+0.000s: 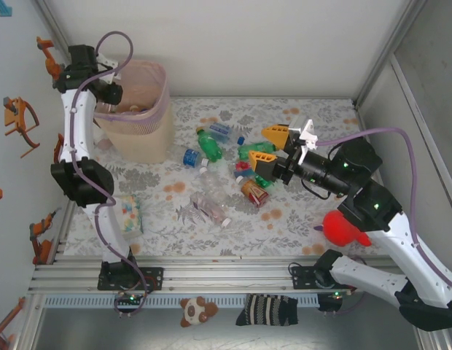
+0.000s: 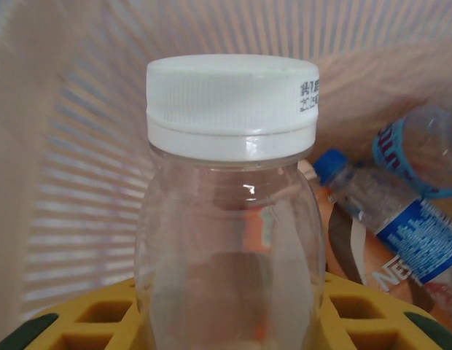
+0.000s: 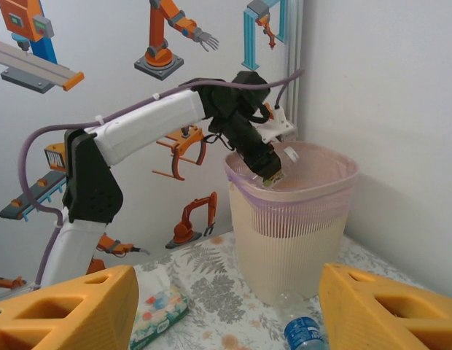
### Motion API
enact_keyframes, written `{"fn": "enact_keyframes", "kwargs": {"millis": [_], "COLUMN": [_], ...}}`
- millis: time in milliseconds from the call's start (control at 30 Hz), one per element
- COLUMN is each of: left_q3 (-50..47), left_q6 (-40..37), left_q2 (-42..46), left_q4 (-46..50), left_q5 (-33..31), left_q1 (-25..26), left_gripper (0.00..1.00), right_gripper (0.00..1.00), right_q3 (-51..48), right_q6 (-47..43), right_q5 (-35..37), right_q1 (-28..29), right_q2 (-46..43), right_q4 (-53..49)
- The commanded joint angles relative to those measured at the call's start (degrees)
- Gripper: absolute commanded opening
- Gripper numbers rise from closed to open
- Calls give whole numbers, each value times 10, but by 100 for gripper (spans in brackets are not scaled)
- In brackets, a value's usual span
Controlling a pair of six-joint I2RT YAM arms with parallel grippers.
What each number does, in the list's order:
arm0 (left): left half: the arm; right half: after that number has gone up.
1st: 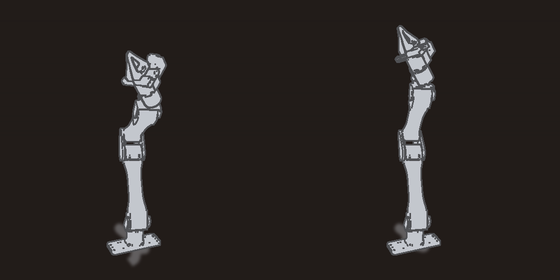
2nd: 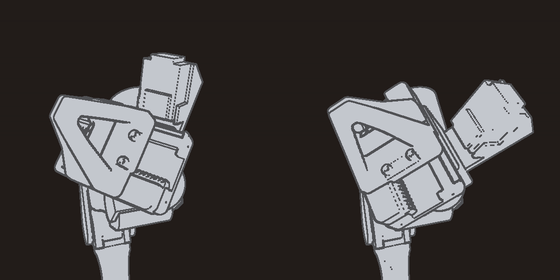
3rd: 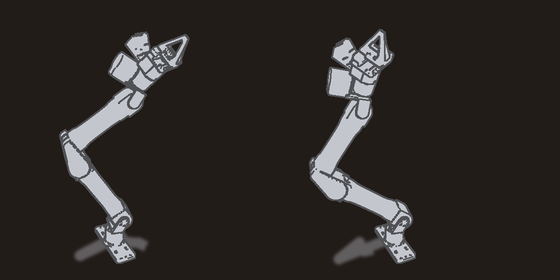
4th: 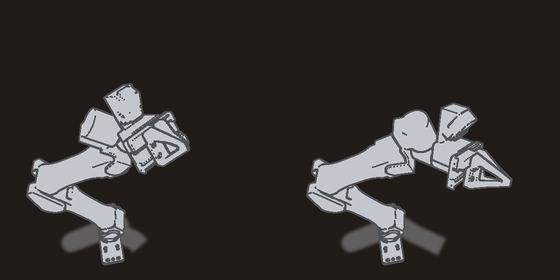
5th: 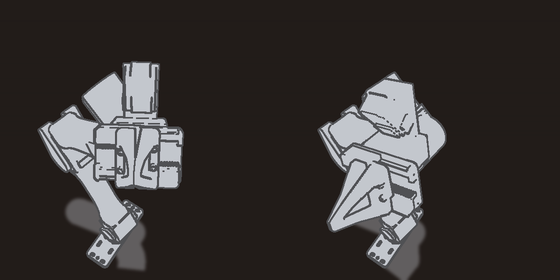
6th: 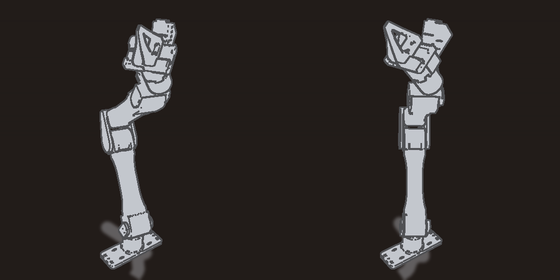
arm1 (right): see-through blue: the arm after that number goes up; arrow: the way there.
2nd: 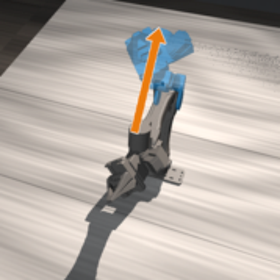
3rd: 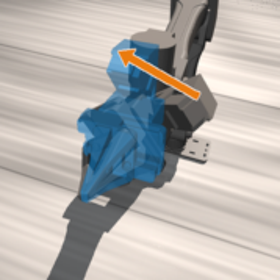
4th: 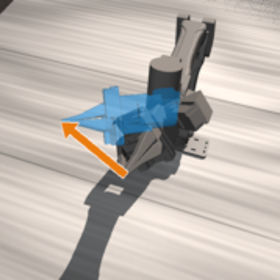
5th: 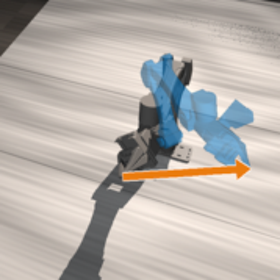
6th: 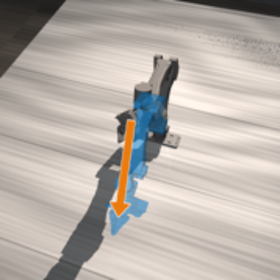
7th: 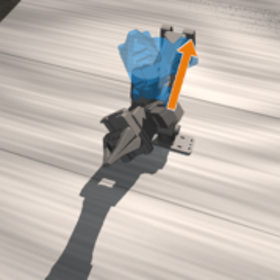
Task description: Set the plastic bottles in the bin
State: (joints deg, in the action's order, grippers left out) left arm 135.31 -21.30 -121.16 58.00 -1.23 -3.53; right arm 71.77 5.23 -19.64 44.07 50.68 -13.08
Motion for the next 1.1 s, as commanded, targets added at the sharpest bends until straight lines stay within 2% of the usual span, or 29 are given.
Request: {"fn": "enact_keyframes", "kwargs": {"millis": [0, 167, 433, 700, 1067], "left_q3": [4, -1, 19, 23, 42], "left_q6": [-15, -6, 19, 32, 65], "left_q2": [-12, -45, -98, -91, -43], "left_q4": [29, 41, 70, 72, 63], "left_q5": [-11, -1, -3, 28, 88], "left_q1": [-2, -3, -3, 2, 7], "left_gripper": [40, 43, 52, 66, 71], "right_gripper": [66, 66, 66, 66, 66], "right_q3": [11, 11, 7, 7, 30], "right_q6": [-12, -17, -20, -19, -14], "right_q5": [-3, -5, -3, 12, 122], "right_q1": [1, 1, 1, 1, 1], "right_q2": [-1, 1, -2, -1, 20], "right_q4": [8, 3, 9, 1, -68]}}
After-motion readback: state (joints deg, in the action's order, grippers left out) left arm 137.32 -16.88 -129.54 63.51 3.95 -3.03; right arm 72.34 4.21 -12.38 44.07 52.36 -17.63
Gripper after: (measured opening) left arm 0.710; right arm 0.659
